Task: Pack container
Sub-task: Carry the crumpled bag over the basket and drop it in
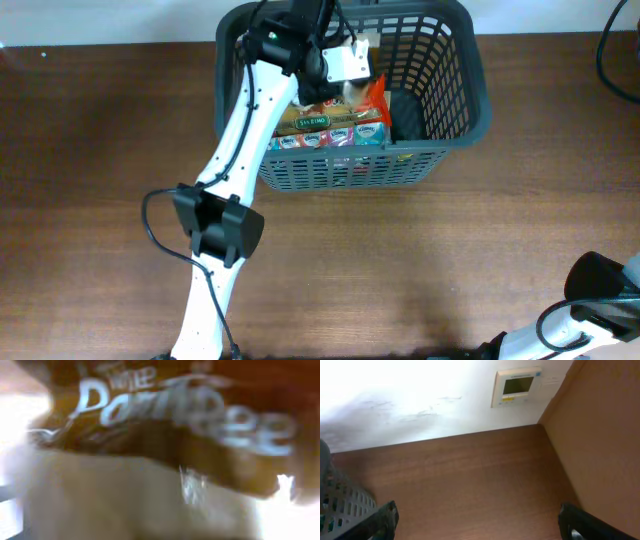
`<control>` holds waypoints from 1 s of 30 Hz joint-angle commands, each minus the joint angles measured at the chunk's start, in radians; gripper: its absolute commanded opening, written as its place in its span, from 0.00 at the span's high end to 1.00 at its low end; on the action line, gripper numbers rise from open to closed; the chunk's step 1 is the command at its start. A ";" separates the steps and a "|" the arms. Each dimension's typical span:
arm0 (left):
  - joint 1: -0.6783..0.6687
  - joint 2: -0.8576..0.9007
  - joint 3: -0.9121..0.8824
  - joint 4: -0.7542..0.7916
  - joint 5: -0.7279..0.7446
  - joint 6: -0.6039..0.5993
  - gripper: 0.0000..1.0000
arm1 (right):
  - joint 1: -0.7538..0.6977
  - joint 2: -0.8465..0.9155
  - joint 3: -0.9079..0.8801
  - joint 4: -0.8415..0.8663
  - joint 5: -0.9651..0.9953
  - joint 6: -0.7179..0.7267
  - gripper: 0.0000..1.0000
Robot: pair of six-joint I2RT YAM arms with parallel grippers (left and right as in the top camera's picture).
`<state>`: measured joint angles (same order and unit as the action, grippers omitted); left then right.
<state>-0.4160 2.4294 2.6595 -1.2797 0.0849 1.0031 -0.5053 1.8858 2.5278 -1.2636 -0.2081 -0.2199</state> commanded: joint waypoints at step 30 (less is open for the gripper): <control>0.614 -0.847 -0.030 -0.280 -0.224 -0.703 0.01 | -0.004 0.001 -0.002 0.002 -0.005 0.001 0.01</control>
<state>0.1532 1.6066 2.6686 -1.5436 -0.1398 0.3576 -0.5053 1.8858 2.5278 -1.2636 -0.2085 -0.2203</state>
